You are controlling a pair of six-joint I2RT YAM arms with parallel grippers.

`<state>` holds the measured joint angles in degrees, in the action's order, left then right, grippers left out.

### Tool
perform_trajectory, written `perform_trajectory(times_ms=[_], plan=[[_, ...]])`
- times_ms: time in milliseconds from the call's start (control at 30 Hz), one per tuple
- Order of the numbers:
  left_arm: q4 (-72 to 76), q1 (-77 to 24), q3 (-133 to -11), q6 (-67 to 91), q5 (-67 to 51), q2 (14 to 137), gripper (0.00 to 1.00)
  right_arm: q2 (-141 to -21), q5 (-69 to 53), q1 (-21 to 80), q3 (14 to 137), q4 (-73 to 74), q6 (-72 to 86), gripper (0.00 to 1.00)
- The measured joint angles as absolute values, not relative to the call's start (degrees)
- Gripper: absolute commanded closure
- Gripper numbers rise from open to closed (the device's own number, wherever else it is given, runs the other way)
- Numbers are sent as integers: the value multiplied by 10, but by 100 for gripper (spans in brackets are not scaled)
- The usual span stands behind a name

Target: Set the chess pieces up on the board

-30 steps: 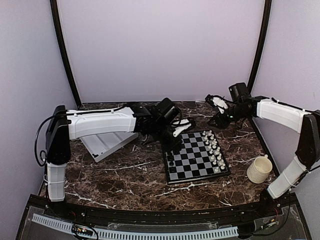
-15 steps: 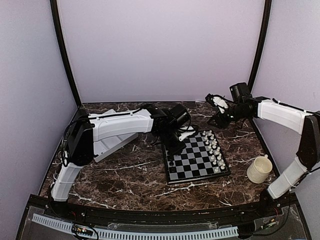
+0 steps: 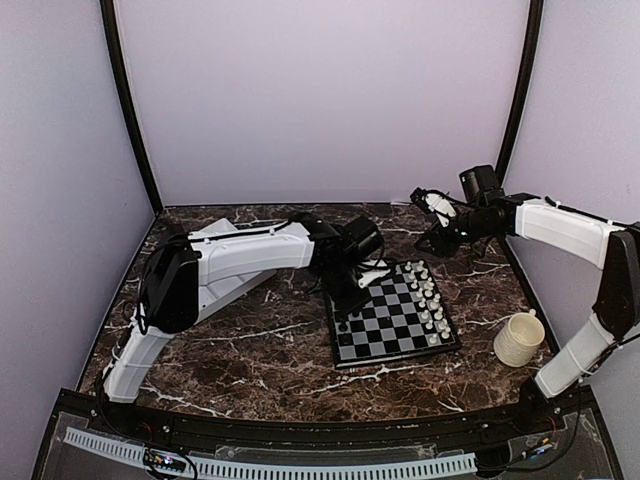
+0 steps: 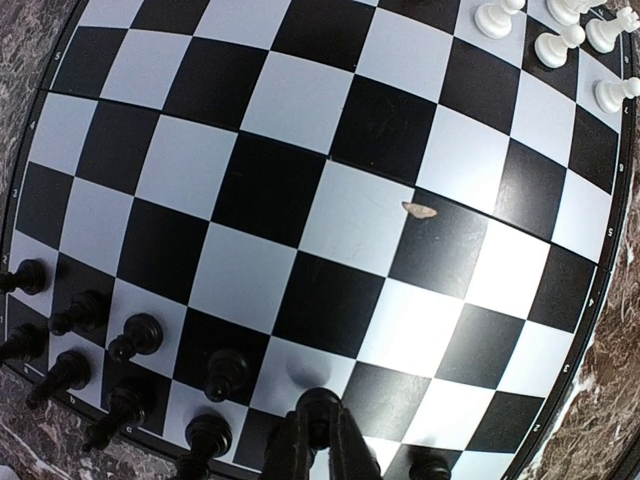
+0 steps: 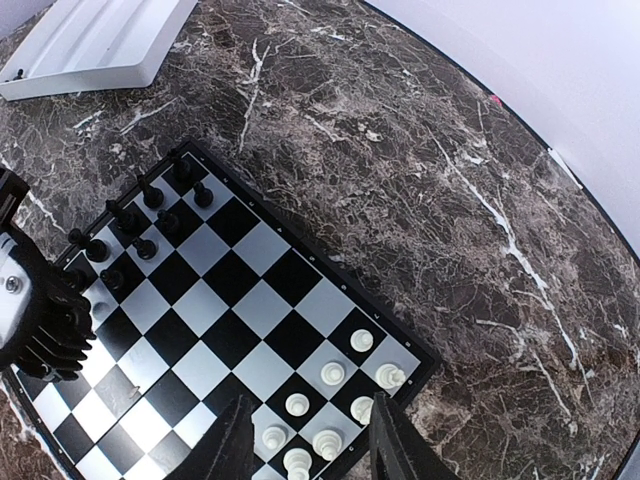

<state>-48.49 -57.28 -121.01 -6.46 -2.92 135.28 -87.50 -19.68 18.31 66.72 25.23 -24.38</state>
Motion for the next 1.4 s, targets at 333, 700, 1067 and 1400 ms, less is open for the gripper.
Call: perform_trajectory(times_ms=[333,700,1067,1400], plan=[[-488,-573,-1217,-65,-26,1364,93,-875,-197,183,666,252,-246,59],[-490,-573,-1222,-69,-15,1370,84,-875,-197,183,664,252,-246,59],[-498,-573,-1246,-69,-10,1373,82,-875,-197,183,664,252,-246,59],[-497,-568,-1206,-48,68,1301,74,-876,-199,183,675,269,-246,59]])
